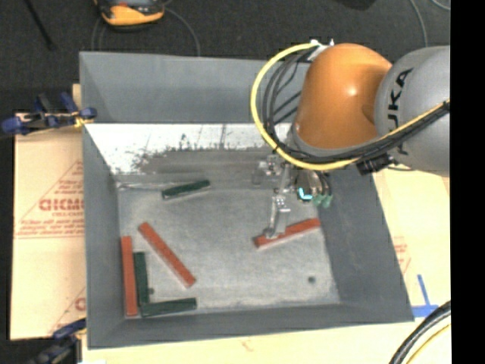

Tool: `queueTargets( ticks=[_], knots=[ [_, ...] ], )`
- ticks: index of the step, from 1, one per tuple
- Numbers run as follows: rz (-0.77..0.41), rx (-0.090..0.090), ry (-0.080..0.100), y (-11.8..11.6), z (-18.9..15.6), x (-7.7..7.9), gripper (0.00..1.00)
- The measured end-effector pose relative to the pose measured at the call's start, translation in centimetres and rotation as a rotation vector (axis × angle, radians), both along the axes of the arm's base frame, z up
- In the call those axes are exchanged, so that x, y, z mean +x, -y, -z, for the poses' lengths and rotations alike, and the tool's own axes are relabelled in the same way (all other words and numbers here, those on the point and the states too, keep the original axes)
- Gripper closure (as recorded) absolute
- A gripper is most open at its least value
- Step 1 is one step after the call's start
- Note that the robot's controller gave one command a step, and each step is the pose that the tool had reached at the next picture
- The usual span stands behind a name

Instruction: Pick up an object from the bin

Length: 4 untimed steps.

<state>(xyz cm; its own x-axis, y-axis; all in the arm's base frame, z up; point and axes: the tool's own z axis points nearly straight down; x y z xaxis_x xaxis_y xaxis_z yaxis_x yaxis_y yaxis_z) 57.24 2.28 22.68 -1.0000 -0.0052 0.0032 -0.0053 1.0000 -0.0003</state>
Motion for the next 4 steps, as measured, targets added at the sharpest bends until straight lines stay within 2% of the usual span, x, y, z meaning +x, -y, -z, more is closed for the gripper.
queueTargets(
  ticks=[1,2,3,4],
  knots=[
    [0.000,0.000,0.008,0.0,-0.4,0.1,0.00],
    [-0.046,0.001,0.012,3.7,1.9,-1.7,0.00],
    [-0.158,-0.003,0.011,5.5,7.5,-3.3,0.00],
    [-0.394,-0.002,0.012,6.7,13.7,-1.2,0.00]
  ],
)
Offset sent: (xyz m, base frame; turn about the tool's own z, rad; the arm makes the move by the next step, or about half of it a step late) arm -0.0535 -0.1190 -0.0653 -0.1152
